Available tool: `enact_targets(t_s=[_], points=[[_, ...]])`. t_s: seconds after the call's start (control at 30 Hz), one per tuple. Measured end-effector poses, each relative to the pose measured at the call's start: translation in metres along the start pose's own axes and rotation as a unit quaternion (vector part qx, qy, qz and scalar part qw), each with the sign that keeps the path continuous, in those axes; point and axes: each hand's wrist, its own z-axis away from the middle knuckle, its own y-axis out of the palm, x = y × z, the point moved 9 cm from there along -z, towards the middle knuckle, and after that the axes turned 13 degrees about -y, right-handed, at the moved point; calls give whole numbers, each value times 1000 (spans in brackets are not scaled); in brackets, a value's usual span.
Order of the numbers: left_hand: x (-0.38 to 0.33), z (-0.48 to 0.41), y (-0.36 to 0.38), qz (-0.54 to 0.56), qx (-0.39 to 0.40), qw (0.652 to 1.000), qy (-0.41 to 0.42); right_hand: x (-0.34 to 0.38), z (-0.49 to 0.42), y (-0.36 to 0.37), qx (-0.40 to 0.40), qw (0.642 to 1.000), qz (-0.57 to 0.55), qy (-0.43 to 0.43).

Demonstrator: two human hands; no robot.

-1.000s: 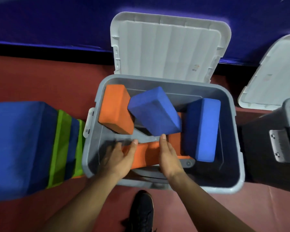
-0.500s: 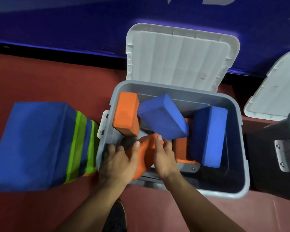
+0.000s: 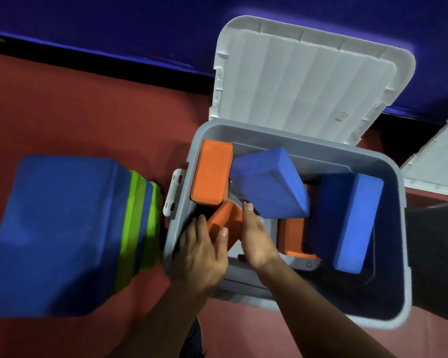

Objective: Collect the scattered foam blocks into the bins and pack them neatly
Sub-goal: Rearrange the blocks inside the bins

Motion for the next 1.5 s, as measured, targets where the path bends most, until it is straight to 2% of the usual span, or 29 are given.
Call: enact_targets(t_s=[0.1,0.17,0.3,0.4,0.5,0.57,0.67,0.7,0.77,0.8,0.83,0.87,0.93,1.03,1.17,1.3,1.4,1.5], points=[[-4,9,-7,25,-57,995,80,8,2,-7,14,999,21,-39],[-6,9,-6,27,-63,992,103,6,4,-13,11,998,28,-61],[-25,9,-15,39,-72,987,138,20,-1,-42,-66,985,90,-130],[-42,7,-18,38,-83,985,148,32,-13,-66,-92,974,142,-152],[-78,5,-20,92,-103,976,166,55,-29,-93,-110,958,182,-193],[-107,-1,-17,121,-105,972,170,63,-45,-112,-120,957,177,-194],[-139,-21,-3,177,13,980,86,67,-74,-134,-112,966,162,-170],[-147,-28,2,205,29,976,73,66,-84,-138,-100,969,156,-164],[-161,-39,6,279,18,957,72,61,-100,-140,-66,977,136,-149],[-164,-48,17,273,-15,957,100,56,-105,-140,-48,982,121,-134],[-163,-53,24,274,-32,957,89,51,-108,-140,-36,986,113,-118],[-165,-58,34,267,17,962,46,45,-110,-140,-28,988,110,-104],[-163,-51,34,229,3,973,6,35,-110,-140,-15,991,103,-85],[-157,-43,34,304,-20,952,-30,29,-108,-143,-20,993,85,-74],[-157,-38,31,331,-24,943,-29,35,-102,-143,-26,995,43,-83],[-169,-19,22,357,-44,932,46,35,-76,-140,-20,991,77,-110],[-175,-1,21,355,-40,930,87,41,-50,-156,-74,988,28,-131],[-182,15,21,345,-17,930,127,44,-18,-172,-125,978,38,-163]])
